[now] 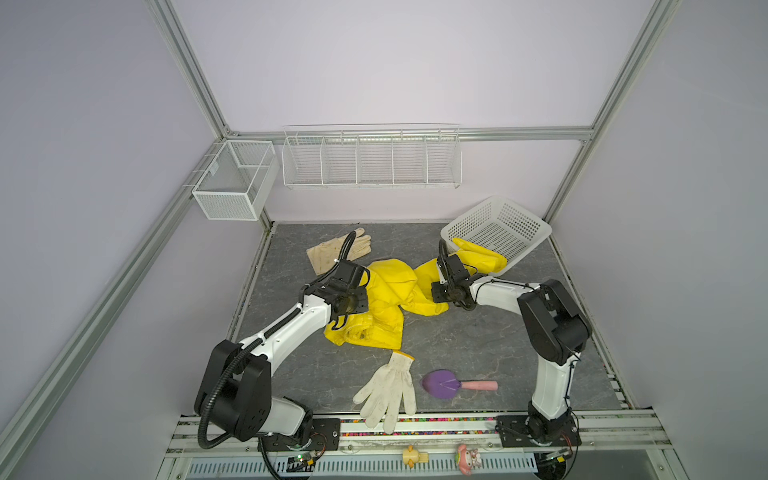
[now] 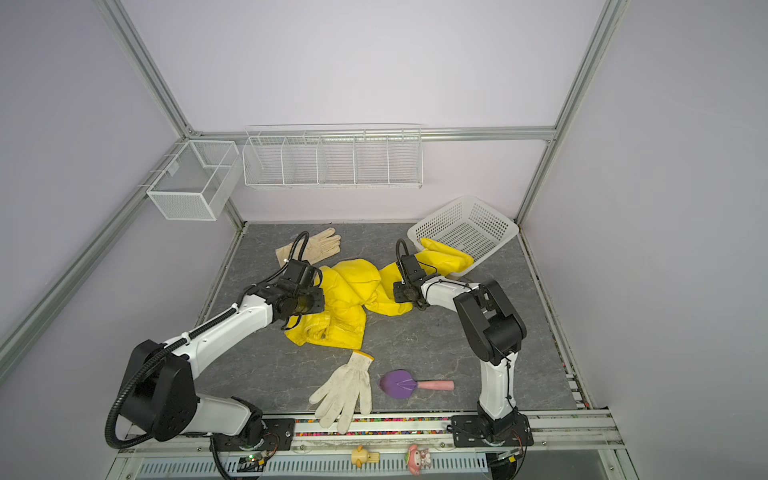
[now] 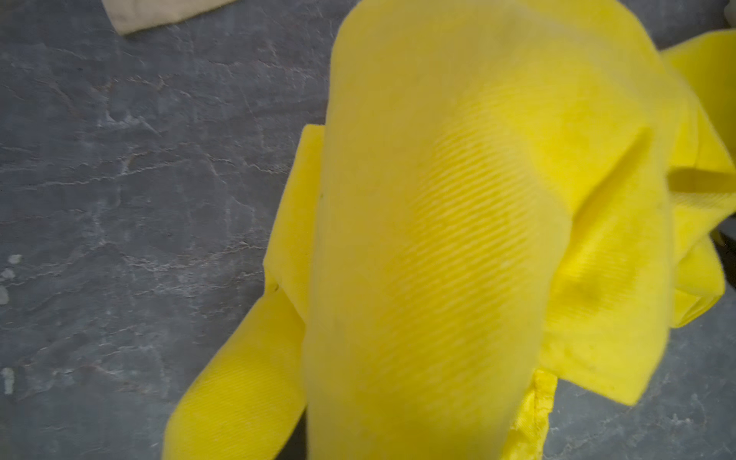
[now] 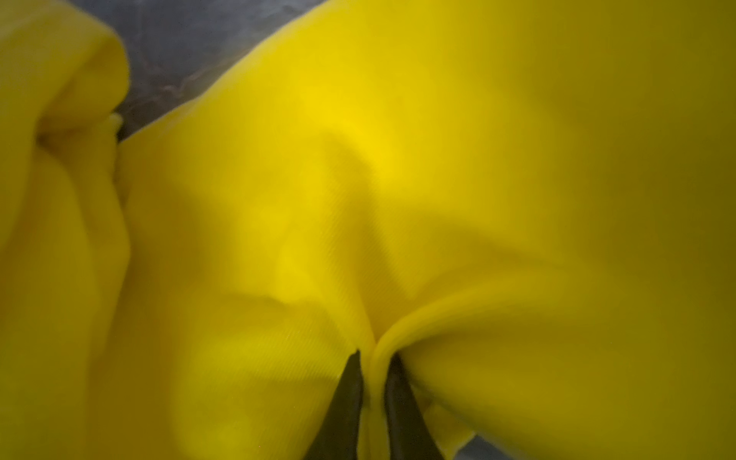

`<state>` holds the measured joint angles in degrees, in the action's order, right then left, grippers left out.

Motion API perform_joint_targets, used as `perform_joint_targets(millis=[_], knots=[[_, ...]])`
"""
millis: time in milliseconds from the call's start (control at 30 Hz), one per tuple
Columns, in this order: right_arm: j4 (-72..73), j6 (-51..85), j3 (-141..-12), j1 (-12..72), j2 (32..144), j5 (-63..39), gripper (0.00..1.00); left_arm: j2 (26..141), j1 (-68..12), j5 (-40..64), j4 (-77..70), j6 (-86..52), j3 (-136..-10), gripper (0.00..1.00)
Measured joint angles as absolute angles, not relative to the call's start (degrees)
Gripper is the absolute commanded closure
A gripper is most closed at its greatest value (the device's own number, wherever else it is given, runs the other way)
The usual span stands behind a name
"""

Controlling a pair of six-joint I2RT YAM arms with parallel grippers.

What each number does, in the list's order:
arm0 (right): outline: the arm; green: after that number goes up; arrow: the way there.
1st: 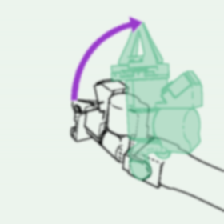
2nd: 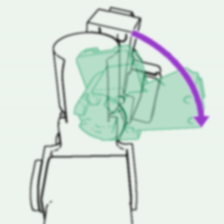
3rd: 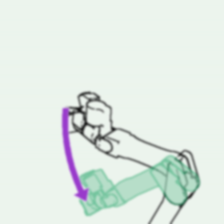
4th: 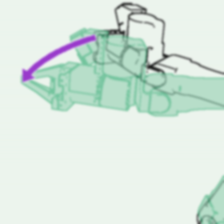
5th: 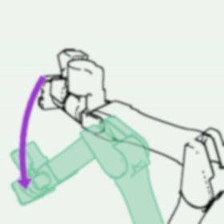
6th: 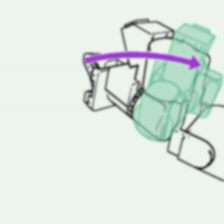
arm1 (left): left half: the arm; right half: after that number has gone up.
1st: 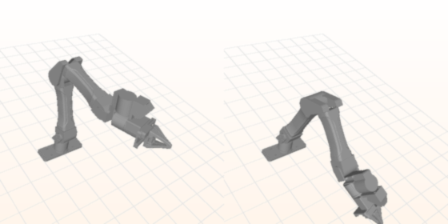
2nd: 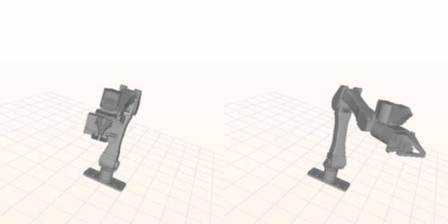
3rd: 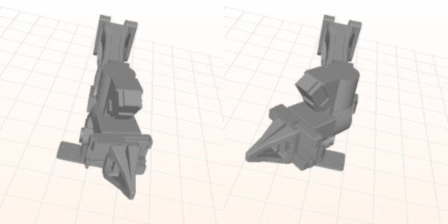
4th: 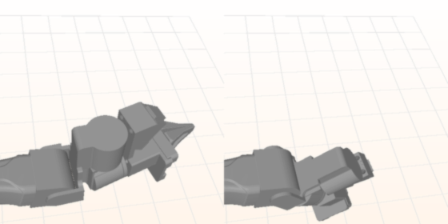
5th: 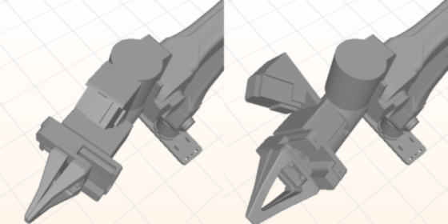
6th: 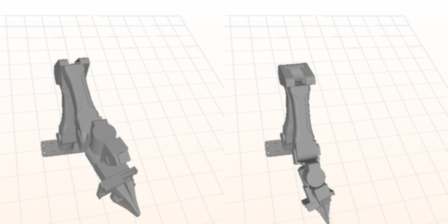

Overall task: Fold and stack the trousers
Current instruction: Pick up the trousers from the center of the table.

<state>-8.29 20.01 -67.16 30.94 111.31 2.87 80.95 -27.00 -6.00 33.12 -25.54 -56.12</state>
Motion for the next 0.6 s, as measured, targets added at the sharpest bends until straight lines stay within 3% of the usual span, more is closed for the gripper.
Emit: perform_joint_targets(millis=[333, 600], knots=[[-11.29, 18.41, -77.69, 41.41, 107.68, -3.86, 0.93, 79.96, -20.05, -5.34, 37.28, -20.71, -59.66, 0.88], [-12.75, 14.94, -81.32, 49.98, 95.66, -4.23, 0.91, 79.22, -16.51, -3.11, 40.64, -16.51, -64.23, 0.89]])
